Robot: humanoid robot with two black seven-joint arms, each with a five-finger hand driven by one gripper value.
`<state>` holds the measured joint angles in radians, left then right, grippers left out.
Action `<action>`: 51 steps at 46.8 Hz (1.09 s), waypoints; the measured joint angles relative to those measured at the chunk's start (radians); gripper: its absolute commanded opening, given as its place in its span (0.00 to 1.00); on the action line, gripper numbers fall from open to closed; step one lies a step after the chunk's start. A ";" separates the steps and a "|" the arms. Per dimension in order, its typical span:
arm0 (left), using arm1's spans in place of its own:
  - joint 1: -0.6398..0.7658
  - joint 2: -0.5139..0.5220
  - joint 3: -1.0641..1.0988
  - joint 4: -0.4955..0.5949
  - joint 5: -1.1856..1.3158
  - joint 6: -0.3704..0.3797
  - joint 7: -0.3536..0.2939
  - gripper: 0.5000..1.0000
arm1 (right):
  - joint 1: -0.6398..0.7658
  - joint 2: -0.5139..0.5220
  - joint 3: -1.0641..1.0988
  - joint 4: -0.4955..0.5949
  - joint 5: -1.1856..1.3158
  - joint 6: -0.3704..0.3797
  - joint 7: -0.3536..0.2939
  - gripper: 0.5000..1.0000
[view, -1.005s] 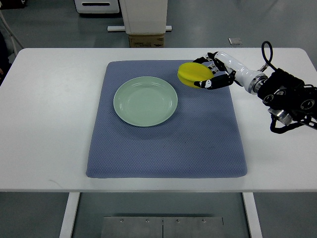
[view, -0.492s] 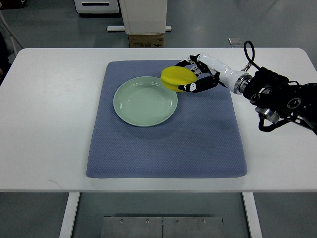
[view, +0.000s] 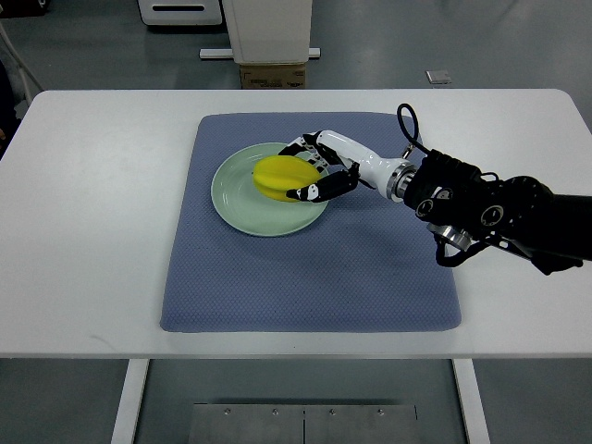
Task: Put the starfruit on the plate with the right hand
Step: 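Carry the starfruit with the right hand over the green plate, then open the right hand to release the starfruit onto the plate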
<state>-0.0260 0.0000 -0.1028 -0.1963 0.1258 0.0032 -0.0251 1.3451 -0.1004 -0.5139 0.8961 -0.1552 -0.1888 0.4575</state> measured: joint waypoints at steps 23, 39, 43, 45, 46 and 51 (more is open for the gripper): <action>0.000 0.000 0.000 0.000 0.000 0.000 0.000 1.00 | -0.031 0.074 0.001 -0.060 0.002 0.002 -0.038 0.00; 0.000 0.000 0.000 0.000 0.000 0.000 0.000 1.00 | -0.047 0.083 0.001 -0.059 0.002 0.001 -0.074 0.97; 0.000 0.000 0.000 0.000 0.000 0.000 0.000 1.00 | -0.047 0.083 0.022 -0.059 0.003 -0.002 -0.073 0.99; 0.000 0.000 0.000 0.000 0.000 0.000 0.000 1.00 | -0.048 0.082 0.045 -0.059 0.003 -0.002 -0.073 1.00; 0.000 0.000 0.000 0.000 0.000 0.000 -0.001 1.00 | -0.048 0.081 0.055 -0.058 0.003 -0.002 -0.073 1.00; 0.000 0.000 0.000 0.000 0.000 0.000 -0.001 1.00 | -0.048 0.075 0.093 -0.056 0.003 -0.003 -0.075 1.00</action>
<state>-0.0261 0.0000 -0.1028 -0.1964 0.1258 0.0032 -0.0261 1.2968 -0.0252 -0.4207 0.8403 -0.1524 -0.1915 0.3821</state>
